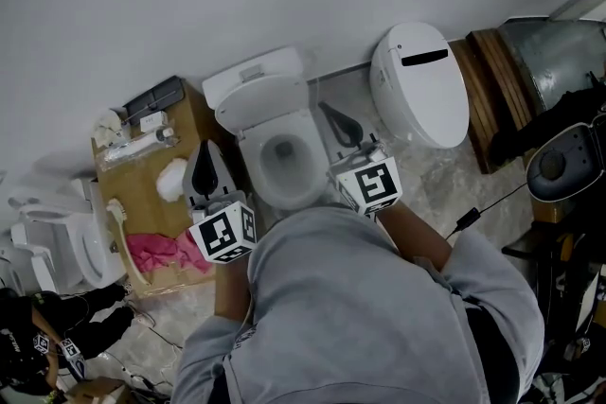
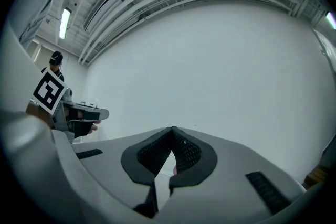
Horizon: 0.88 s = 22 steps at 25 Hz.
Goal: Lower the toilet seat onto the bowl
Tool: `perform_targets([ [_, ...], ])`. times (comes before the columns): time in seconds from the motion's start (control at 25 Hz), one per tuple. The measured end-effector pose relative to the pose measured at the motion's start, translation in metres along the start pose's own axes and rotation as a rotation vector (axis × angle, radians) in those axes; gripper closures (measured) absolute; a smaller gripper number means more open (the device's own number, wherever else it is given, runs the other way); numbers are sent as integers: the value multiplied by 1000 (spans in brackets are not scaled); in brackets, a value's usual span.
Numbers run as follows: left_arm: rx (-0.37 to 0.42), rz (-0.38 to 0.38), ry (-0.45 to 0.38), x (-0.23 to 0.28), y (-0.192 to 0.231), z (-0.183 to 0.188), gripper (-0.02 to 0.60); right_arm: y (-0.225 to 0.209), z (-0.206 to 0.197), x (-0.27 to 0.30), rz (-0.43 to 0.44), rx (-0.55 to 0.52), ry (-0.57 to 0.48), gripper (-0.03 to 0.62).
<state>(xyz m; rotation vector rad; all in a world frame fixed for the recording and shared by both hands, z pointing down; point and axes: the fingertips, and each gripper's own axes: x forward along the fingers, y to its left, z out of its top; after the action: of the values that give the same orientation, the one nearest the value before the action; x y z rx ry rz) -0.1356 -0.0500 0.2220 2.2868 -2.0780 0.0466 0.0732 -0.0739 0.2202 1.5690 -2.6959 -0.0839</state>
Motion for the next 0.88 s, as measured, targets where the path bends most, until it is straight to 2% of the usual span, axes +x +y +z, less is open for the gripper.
perform_targets([
  [0.88, -7, -19, 27, 10, -4, -14, 581, 5, -17, 4, 2, -1, 47, 595],
])
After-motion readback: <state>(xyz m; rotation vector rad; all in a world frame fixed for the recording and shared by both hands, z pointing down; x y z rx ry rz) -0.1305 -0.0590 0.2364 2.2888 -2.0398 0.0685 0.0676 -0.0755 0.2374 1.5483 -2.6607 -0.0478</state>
